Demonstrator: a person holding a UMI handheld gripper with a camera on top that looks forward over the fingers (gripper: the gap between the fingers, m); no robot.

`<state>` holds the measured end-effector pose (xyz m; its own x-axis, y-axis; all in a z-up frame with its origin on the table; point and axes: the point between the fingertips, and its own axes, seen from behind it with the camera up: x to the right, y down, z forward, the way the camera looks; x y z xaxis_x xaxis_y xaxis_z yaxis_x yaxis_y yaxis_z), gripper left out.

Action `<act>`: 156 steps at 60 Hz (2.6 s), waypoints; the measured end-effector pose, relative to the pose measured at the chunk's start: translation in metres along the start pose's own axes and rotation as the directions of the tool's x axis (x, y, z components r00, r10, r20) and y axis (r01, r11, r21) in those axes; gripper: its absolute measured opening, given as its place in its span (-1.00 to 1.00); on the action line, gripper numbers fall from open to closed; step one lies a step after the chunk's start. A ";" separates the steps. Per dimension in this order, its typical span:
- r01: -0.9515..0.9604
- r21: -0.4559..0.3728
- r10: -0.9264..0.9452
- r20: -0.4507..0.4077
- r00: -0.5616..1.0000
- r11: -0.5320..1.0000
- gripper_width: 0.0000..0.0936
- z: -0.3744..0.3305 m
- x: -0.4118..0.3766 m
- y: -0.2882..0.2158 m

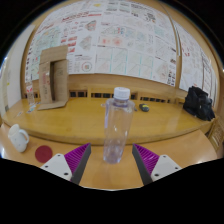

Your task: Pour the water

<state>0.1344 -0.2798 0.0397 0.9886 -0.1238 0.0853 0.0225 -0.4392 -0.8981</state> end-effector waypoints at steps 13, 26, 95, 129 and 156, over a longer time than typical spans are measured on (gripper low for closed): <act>-0.029 0.071 0.026 0.038 0.999 0.997 0.53 0.070 0.003 -0.024; -0.039 0.123 0.034 0.039 0.999 0.992 -0.04 0.085 0.005 -0.029; 0.808 -0.126 -0.710 -0.414 -0.570 -0.575 -0.30 -0.029 -0.302 -0.179; 0.989 0.128 -0.898 -0.423 0.123 0.075 -0.29 -0.087 -0.275 -0.253; 0.111 0.247 -0.151 0.151 0.977 0.963 -0.30 -0.052 -0.244 -0.166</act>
<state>-0.1180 -0.2232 0.1909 0.9849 0.0801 0.1537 0.1677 -0.2169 -0.9617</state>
